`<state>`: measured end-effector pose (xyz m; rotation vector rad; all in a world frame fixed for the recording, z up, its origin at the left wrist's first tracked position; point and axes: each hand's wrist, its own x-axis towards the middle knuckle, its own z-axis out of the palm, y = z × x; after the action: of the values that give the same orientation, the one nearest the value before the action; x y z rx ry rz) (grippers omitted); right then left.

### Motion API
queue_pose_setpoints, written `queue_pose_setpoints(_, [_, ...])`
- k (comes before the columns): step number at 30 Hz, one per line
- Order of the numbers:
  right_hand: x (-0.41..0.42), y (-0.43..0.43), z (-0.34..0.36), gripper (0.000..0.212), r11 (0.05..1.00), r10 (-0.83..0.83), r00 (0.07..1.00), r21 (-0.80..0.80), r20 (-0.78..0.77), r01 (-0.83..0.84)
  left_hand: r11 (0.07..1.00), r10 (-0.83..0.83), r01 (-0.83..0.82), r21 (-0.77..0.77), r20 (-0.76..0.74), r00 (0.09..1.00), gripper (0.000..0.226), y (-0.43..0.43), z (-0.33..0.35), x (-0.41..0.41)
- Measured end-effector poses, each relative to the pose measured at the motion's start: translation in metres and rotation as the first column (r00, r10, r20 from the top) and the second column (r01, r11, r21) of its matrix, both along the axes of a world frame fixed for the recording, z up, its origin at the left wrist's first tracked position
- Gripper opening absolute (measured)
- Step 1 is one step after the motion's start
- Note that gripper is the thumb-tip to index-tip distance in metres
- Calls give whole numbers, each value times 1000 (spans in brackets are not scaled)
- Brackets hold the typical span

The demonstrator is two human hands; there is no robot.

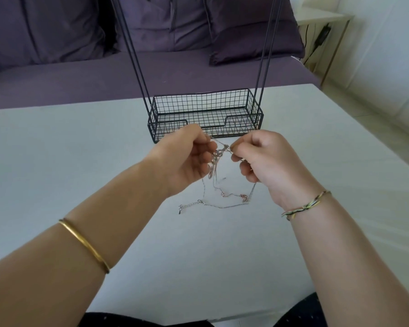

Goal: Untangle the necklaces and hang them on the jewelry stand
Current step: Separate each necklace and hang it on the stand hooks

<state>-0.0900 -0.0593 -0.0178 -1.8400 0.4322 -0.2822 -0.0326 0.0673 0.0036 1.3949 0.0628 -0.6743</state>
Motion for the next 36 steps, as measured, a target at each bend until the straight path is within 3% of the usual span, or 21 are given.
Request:
queue_pose_setpoints(3, [-1, -1, 2, 10, 999, -30, 999, 39, 26, 29, 987, -47, 34, 157, 77, 996, 21, 1, -2, 2])
queue_pose_setpoints(7, [-2, 0, 6, 10, 993, -43, 997, 114, 68, 35, 896, -168, 31, 442, 276, 946, 17, 1, -5, 0])
queue_pose_setpoints(12, [-2, 1, 5, 7, 981, -56, 996, 187, 70, 42, 850, -257, 43, 524, 343, 903, 11, -3, -5, -4])
queue_pose_setpoints(17, [-2, -1, 4, 10, 980, -74, 997, 185, 37, 65, 891, -224, 106, 442, 224, 948, 45, 1, -3, -2])
queue_pose_setpoints(25, [0, -1, 7, 18, 915, -128, 990, 392, 63, 93, 878, -154, 62, 475, 157, 975, 56, 5, -7, 2])
queue_pose_setpoints(32, [0, -2, 9, 21, 791, -46, 998, 608, -52, 68, 918, -108, 67, 392, 84, 991, 73, 1, -7, 3])
queue_pose_setpoints(36, [-1, -6, 6, 23, 898, -49, 994, 432, -96, 86, 961, -42, 39, 275, 4, 999, 80, 8, -2, 8])
